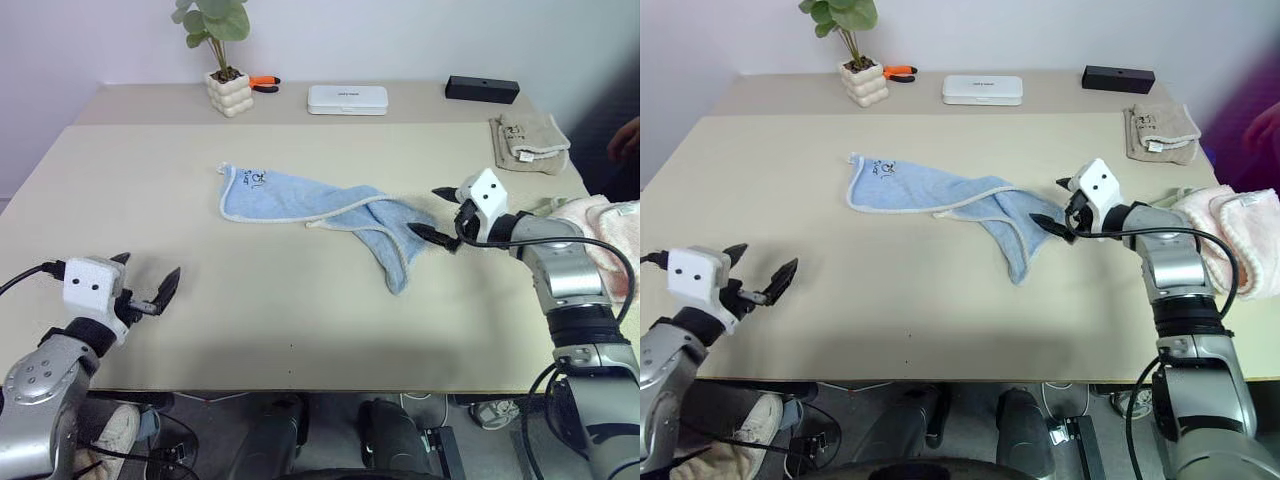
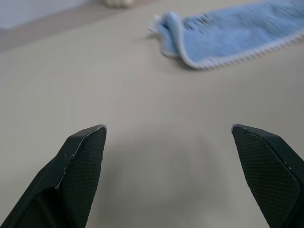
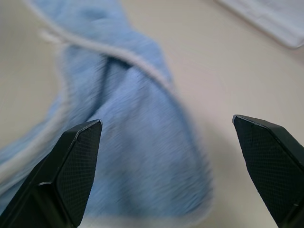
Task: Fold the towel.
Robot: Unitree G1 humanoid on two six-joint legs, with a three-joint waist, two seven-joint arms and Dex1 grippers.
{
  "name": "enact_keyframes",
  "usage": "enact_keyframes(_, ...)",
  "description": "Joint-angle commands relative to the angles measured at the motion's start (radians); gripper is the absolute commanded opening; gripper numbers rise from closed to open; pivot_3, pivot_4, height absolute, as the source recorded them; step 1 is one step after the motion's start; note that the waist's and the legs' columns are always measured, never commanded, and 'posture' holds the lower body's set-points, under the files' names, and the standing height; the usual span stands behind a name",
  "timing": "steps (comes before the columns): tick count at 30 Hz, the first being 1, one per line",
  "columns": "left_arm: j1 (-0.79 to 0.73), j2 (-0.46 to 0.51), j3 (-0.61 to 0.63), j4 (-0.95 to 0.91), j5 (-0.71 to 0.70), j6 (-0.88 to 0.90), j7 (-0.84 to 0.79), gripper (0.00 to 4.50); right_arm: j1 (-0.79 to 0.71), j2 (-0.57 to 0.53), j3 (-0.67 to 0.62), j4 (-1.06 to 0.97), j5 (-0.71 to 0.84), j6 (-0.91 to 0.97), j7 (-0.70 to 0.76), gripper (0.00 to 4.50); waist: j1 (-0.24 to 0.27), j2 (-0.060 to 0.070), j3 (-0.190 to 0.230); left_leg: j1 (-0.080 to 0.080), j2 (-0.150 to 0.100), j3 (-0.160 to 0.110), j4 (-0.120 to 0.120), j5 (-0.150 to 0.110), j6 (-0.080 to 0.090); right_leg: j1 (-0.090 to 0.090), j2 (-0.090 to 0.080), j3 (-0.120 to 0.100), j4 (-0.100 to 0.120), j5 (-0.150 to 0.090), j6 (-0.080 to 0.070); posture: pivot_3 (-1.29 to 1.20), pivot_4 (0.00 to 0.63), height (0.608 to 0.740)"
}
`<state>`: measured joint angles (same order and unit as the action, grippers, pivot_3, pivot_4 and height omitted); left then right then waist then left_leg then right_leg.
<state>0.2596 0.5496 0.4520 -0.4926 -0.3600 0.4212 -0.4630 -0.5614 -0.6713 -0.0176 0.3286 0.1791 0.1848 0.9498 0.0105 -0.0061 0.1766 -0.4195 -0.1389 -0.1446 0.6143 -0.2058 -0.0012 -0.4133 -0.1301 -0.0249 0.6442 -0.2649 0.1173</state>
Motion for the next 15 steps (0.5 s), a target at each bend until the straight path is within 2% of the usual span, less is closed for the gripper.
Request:
enact_keyframes(1,-0.007,0.015,0.016,-0.030,0.000,0.005,0.003,4.31,0.005,-0.012,-0.020,-0.070,0.023,0.012,0.008,4.50,0.000,0.000,0.000,0.000,0.000,0.000,0.000,0.000,0.000,0.000,0.000,0.000,0.000,0.000,0.000,0.00,0.150,0.740)
enact_keyframes(15,-0.050,0.014,-0.078,-0.076,0.004,0.036,0.011,4.31,0.030,0.013,-0.015,-0.077,0.001,-0.021,-0.050,4.50,0.001,0.000,0.000,0.000,0.000,0.001,0.000,0.000,0.000,0.000,-0.001,0.000,0.000,0.001,0.002,0.00,0.150,0.740)
